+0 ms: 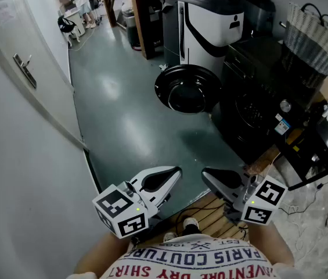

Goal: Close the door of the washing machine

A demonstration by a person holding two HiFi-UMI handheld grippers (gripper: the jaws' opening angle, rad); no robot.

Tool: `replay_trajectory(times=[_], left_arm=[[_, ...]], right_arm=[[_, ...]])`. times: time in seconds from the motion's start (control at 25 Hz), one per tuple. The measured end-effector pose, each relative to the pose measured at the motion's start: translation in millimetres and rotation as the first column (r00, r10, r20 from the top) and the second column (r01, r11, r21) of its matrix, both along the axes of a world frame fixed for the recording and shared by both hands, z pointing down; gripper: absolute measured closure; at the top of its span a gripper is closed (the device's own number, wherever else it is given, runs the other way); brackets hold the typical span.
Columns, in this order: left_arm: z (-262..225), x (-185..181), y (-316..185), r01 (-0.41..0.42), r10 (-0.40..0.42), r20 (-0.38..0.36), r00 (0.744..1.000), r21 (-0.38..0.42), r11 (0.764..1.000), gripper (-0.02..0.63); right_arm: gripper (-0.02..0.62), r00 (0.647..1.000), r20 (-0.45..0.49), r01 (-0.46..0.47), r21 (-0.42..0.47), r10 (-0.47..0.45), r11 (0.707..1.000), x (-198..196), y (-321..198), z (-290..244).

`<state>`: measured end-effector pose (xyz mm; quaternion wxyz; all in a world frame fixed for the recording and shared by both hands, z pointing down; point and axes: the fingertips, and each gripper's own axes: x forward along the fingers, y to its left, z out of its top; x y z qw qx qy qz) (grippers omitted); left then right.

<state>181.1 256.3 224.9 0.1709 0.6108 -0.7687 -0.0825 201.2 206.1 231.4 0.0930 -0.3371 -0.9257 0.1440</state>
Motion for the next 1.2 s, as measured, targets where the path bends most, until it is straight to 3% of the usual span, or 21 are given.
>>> replay_trajectory(times=[0.36, 0.8, 1.2], left_arm=[[5, -18, -38, 0.028, -0.027, -0.045, 0.999, 0.016, 0.999, 0.581], [21, -24, -73, 0.087, -0.087, -0.024, 0.996, -0.009, 0.996, 0.581], [37, -70, -85, 0.101, -0.102, -0.047, 0.994, -0.024, 0.995, 0.581]], right_arm=[[0.574, 1.0, -0.014, -0.023, -0.013, 0.023, 1.0, -16, -50, 7], [0.572, 0.999, -0.049, 0.006, -0.022, -0.007, 1.0, -20, -94, 26], [0.572, 0.998, -0.064, 0.005, -0.015, -0.006, 1.0, -59, -111, 40]])
